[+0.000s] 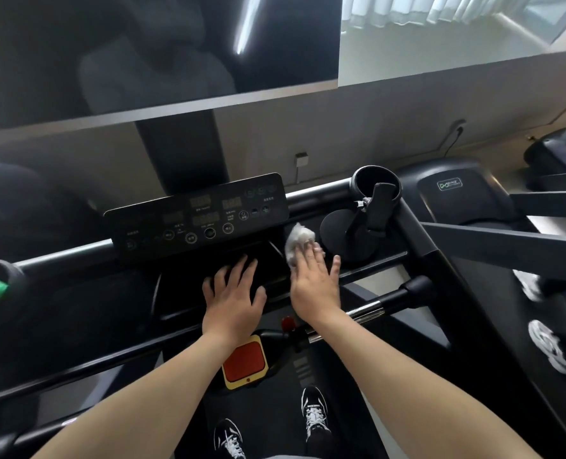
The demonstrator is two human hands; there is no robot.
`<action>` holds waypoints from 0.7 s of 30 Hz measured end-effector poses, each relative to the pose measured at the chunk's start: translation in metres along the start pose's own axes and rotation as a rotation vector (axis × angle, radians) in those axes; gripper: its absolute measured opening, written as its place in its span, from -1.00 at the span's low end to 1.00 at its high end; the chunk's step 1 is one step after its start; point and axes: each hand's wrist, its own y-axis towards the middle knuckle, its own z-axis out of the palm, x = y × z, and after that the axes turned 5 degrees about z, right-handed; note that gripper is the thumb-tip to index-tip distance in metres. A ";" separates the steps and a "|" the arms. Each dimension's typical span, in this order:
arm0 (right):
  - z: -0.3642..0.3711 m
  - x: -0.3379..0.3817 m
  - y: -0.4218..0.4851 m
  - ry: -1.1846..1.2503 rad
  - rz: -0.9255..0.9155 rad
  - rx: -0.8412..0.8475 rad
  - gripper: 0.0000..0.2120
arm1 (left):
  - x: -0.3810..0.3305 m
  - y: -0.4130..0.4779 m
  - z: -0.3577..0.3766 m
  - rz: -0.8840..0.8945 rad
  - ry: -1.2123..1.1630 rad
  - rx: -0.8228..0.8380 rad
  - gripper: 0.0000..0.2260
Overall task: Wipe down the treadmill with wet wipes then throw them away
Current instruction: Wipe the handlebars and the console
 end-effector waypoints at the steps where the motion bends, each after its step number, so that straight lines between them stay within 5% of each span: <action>1: -0.001 0.008 0.001 -0.007 -0.056 0.018 -0.46 | 0.000 0.000 0.000 0.002 0.014 -0.002 -0.47; 7: -0.009 0.014 0.005 0.007 -0.364 0.081 -0.48 | 0.002 0.001 0.002 0.016 0.043 -0.021 -0.47; 16: -0.021 0.004 0.048 -0.027 0.063 0.056 -0.45 | 0.003 -0.001 -0.002 0.020 -0.003 -0.017 -0.46; 21: -0.017 0.045 0.054 -0.024 -0.001 0.022 -0.37 | 0.003 0.000 -0.001 -0.006 -0.032 -0.041 -0.43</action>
